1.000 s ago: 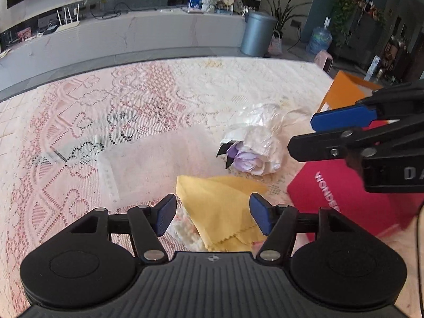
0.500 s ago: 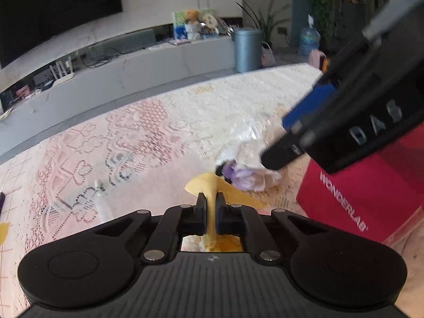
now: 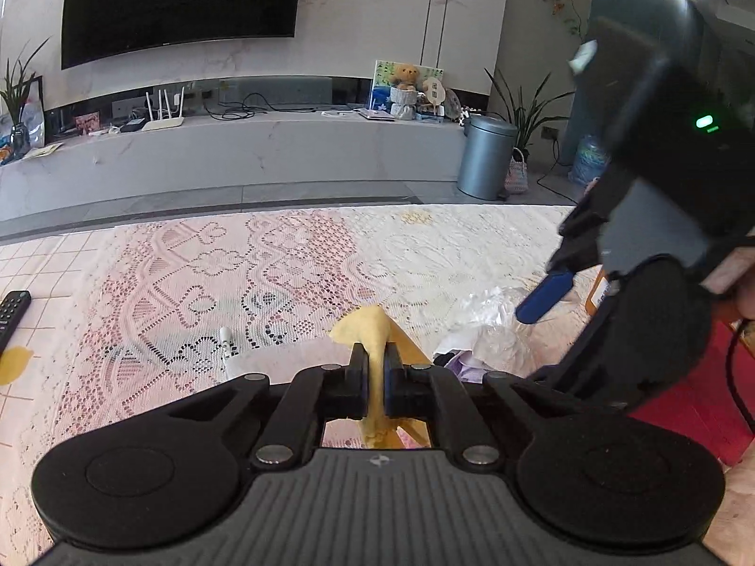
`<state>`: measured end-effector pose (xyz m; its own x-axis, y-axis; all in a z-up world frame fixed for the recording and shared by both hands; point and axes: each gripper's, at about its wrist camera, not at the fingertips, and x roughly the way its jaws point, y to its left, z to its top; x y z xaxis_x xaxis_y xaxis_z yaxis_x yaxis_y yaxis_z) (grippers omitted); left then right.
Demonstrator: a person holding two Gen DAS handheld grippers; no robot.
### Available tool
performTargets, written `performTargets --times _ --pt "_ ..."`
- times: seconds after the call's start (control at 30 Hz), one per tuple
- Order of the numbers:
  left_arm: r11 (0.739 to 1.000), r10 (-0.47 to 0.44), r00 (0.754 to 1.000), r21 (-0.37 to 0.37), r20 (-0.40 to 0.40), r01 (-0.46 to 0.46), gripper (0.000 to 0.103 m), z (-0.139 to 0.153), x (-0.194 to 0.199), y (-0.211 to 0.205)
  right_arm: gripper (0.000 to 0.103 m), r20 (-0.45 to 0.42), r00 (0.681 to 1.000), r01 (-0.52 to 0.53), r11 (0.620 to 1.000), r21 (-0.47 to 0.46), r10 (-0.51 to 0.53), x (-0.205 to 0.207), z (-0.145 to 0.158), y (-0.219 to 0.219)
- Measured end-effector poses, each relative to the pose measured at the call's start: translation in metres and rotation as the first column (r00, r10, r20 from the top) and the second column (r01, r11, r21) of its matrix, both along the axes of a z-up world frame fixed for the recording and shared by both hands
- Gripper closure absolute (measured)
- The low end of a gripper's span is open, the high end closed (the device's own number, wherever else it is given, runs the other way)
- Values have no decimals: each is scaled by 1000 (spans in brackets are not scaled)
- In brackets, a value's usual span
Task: Organize soft objects
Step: 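Grasp the yellow cloth with the left gripper while the right gripper grasps the plastic-wrapped flower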
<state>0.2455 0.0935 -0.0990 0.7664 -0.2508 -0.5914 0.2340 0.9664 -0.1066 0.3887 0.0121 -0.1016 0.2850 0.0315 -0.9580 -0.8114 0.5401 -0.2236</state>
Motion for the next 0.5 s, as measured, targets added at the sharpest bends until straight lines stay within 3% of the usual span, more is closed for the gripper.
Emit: performTargets --times 0.13,0.37,0.43,0.5 --pt "1000 -15 1000 9 -6 15 97 -4 -2 -1 42 -25 1000 -9 999 -52 8 7 -12 7" --pt "1000 -5 1000 12 -18 6 97 -6 -3 2 43 6 1000 -19 994 -112 20 12 -24 15" --pt "1000 5 1000 13 -28 -4 97 -7 -3 4 52 29 999 -18 992 -124 22 11 -26 16" --pt "1000 11 999 13 -31 -11 97 -6 -5 5 54 42 999 -15 992 -123 20 9 -26 16"
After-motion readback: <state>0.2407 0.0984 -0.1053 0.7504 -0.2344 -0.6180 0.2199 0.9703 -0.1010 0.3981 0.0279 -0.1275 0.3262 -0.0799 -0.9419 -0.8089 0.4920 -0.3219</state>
